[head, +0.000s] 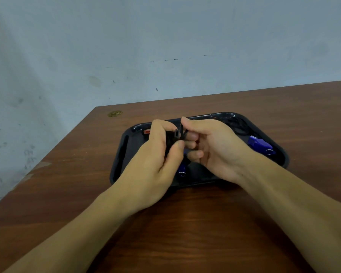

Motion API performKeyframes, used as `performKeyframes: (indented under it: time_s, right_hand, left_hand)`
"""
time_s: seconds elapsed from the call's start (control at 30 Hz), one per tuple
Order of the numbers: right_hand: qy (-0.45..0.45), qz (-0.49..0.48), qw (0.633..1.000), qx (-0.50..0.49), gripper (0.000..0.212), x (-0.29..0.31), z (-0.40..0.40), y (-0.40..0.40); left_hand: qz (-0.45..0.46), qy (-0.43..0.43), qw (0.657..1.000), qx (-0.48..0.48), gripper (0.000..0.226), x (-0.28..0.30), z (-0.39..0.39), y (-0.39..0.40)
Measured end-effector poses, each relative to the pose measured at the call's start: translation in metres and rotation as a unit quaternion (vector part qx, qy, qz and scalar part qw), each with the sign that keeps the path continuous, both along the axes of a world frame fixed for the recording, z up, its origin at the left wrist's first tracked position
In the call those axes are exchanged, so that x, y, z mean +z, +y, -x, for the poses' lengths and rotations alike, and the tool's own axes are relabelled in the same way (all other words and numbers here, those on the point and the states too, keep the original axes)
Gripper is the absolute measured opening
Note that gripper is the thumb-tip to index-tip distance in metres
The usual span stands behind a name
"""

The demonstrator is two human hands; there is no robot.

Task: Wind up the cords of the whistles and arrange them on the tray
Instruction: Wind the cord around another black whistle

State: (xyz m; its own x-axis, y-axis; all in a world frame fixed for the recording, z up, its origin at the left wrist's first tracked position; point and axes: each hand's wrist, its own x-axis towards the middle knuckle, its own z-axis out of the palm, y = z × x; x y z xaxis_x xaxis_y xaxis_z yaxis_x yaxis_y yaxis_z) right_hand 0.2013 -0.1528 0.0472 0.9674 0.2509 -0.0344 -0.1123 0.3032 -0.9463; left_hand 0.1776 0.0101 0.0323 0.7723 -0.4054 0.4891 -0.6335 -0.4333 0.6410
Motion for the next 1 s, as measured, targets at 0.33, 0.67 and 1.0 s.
performKeyframes:
  time_s: [0.33, 0.67, 1.0]
  right_hand:
    - [-0.106, 0.15, 0.981, 0.065, 0.023, 0.005, 0.0, -0.006]
    - [-0.389, 0.352, 0.85, 0.036, 0.009, 0.002, 0.008, -0.01]
    - [-0.421, 0.317, 0.85, -0.022, 0.015, 0.005, 0.0, -0.024]
  left_hand:
    - [0.005, -0.033, 0.999, 0.022, 0.043, -0.004, 0.003, -0.008]
    - [0.013, -0.078, 0.995, 0.055, 0.041, -0.008, -0.003, -0.007]
    - [0.076, -0.011, 0.997, -0.025, 0.028, 0.001, -0.008, 0.005]
